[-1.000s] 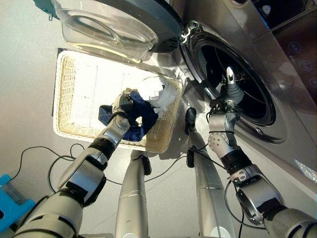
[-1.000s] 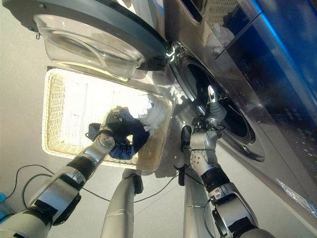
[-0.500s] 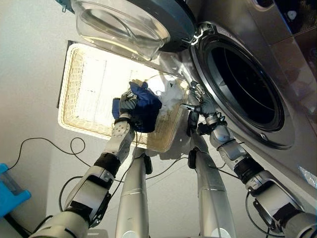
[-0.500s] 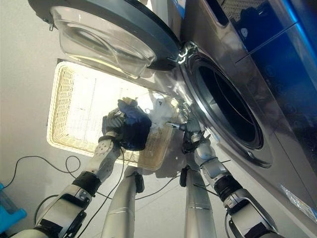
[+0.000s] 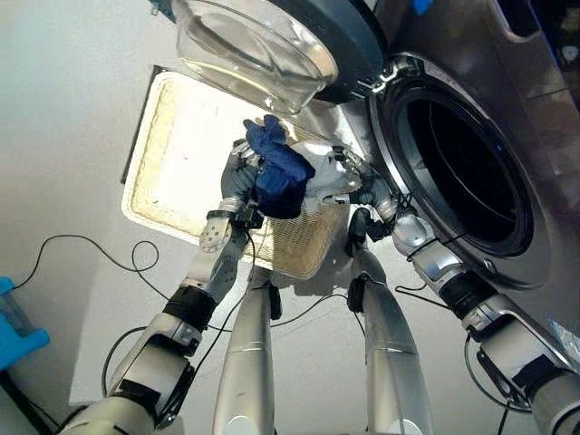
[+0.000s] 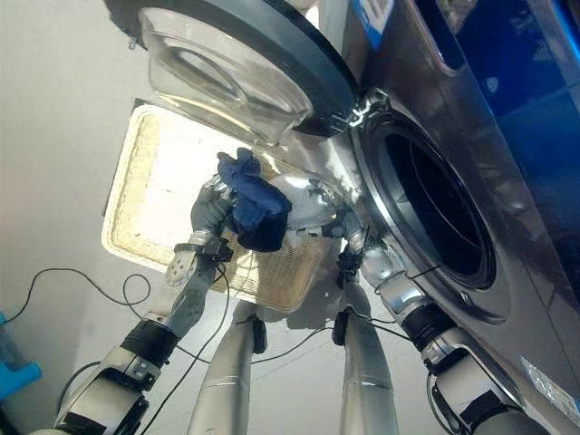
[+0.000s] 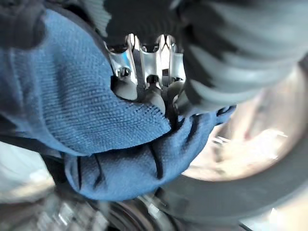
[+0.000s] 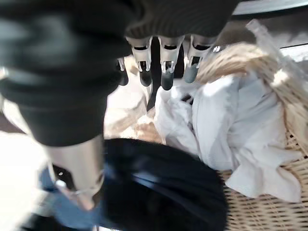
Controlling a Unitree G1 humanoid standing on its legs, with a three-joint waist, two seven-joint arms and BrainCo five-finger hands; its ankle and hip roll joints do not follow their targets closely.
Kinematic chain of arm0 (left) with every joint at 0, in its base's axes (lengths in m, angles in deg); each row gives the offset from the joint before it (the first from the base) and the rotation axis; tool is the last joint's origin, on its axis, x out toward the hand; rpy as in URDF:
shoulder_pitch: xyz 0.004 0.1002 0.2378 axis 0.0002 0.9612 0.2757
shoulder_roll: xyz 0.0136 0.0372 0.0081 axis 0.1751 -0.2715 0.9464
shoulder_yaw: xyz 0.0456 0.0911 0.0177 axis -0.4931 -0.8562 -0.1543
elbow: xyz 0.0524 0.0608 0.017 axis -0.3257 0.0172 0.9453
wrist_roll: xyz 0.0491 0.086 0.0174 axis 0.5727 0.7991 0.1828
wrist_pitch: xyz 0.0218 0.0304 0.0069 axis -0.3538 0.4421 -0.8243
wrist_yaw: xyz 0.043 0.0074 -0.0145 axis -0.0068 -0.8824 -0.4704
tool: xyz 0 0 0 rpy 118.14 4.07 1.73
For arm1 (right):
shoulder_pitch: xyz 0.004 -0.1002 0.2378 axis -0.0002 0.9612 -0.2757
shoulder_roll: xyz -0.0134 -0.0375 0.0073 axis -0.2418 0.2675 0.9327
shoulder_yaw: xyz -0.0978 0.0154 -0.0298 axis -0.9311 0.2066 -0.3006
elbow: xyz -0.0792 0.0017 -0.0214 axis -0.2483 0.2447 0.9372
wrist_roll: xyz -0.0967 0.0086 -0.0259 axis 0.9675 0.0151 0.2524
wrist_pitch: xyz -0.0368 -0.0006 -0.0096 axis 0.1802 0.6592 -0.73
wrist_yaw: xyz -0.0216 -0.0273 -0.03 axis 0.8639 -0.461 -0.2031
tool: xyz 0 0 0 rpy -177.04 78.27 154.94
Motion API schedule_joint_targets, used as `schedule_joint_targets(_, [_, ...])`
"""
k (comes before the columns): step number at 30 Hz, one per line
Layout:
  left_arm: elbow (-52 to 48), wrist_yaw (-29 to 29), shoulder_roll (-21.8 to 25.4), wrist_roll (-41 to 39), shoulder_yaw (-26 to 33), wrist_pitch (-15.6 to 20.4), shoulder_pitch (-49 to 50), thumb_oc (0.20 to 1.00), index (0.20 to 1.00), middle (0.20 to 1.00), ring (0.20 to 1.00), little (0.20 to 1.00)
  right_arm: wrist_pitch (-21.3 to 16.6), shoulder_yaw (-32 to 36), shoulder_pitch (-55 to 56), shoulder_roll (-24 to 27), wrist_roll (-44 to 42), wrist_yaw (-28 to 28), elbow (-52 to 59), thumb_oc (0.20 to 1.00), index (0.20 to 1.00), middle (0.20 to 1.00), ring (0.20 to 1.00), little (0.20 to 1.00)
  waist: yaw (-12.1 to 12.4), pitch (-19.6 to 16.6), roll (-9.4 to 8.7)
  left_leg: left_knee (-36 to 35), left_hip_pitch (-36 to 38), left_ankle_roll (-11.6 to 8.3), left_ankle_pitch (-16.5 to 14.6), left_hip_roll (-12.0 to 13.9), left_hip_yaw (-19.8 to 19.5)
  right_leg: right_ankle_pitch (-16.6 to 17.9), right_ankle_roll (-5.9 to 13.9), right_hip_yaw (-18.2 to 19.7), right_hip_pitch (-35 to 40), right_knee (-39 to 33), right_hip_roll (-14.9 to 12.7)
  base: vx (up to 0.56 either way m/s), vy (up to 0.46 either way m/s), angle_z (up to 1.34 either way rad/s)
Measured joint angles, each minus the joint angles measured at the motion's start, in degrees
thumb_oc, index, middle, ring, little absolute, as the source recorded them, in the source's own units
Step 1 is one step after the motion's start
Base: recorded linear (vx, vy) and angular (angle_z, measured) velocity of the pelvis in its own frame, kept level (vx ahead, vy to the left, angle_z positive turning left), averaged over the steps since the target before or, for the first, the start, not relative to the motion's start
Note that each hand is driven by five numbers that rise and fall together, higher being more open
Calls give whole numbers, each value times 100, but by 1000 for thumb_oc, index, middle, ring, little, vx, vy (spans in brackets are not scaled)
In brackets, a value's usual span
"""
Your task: Put the clothes into the washing machine.
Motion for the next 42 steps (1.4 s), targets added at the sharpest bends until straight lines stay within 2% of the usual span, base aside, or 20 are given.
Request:
schedule_joint_targets(5, [-558,-555,-85,-503,-7,-244,146,200,200,200,200,200,56,6,-66,4,116,95,-31,1000,1000,1000,1000,1000,74,0,0,-1,-2,-4,20,-47,-139,-120,15,-109,5,161,-69,2,-43,13])
schedule_joint_targets(7, [-761,-997,-189,-985,2,-659,123,200,200,200,200,200,155,2,-341,-52,113,253,-343,1000,1000,1000,1000,1000,187,1,2,4,-1,-4,26,-63,-168,-151,5,-133,5,213,-94,4,-42,8])
schedule_joint_targets(9, [-865,-1281,-310,-1153,-8,-905,126,200,200,200,200,200,201,1,-515,-96,109,353,-559,1000,1000,1000,1000,1000,213,1,2,5,-1,-3,31,-84,-213,-189,7,-151,5,272,-122,2,-25,11])
schedule_joint_targets(13, [-1015,-1642,-400,-1624,0,-1407,102,200,200,200,200,200,269,-12,-670,-142,97,457,-666,1000,1000,1000,1000,1000,313,1,3,5,-4,0,52,-104,-244,-205,-15,-194,6,308,-147,8,-39,5])
schedule_joint_targets(16, [-1150,-1957,-534,-1967,-3,-1926,81,200,200,200,200,200,377,-125,-858,-243,96,550,-905,1000,1000,1000,1000,1000,347,1,4,22,-1,-1,54,-126,-283,-252,-30,-241,8,388,-188,9,-17,7])
schedule_joint_targets(22, [-1190,-2237,-824,-2413,-114,-2883,-22,200,200,200,200,200,601,-287,-1234,-589,95,624,-1407,1000,1000,1000,1000,1000,370,1,5,71,108,-2,56,-158,-343,-341,-23,-280,103,553,-245,9,-15,6])
schedule_joint_targets(26, [-1194,-2237,-843,-2909,-294,-3286,-98,200,200,200,200,200,626,-433,-1433,-766,-17,821,-1665,1000,1000,1000,1000,1000,359,1,6,70,118,-6,72,-159,-362,-361,-2,-283,110,571,-246,0,0,0])
schedule_joint_targets(27, [-1190,-2231,-875,-2977,-377,-3374,-126,200,200,200,200,200,621,-448,-1475,-822,-143,907,-1753,200,200,200,200,200,358,1,7,77,118,-9,80,-162,-367,-363,-3,-284,110,592,-248,0,0,0])
schedule_joint_targets(32, [-1072,-2097,-1018,-3133,-539,-3373,-272,200,200,200,200,200,395,-426,-1469,-986,-1451,1542,-1754,200,200,200,200,200,355,1,8,108,124,-12,81,-165,-378,-377,-23,-285,110,647,-257,0,0,0])
schedule_joint_targets(34, [-947,-1973,-1075,-3131,-524,-3259,-310,200,200,200,200,200,305,-405,-1451,-1120,-1955,1718,-1748,200,200,200,200,200,340,2,10,113,125,-12,81,-164,-378,-377,-25,-286,109,650,-256,0,0,0])
schedule_joint_targets(42, [-708,-1748,-1221,-3003,-507,-2933,-299,200,200,200,200,200,217,-5,-995,-1367,-3072,1969,-1748,200,200,200,200,200,326,2,11,61,114,-6,82,-186,-317,-383,-15,-216,41,643,-280,1,39,-1])
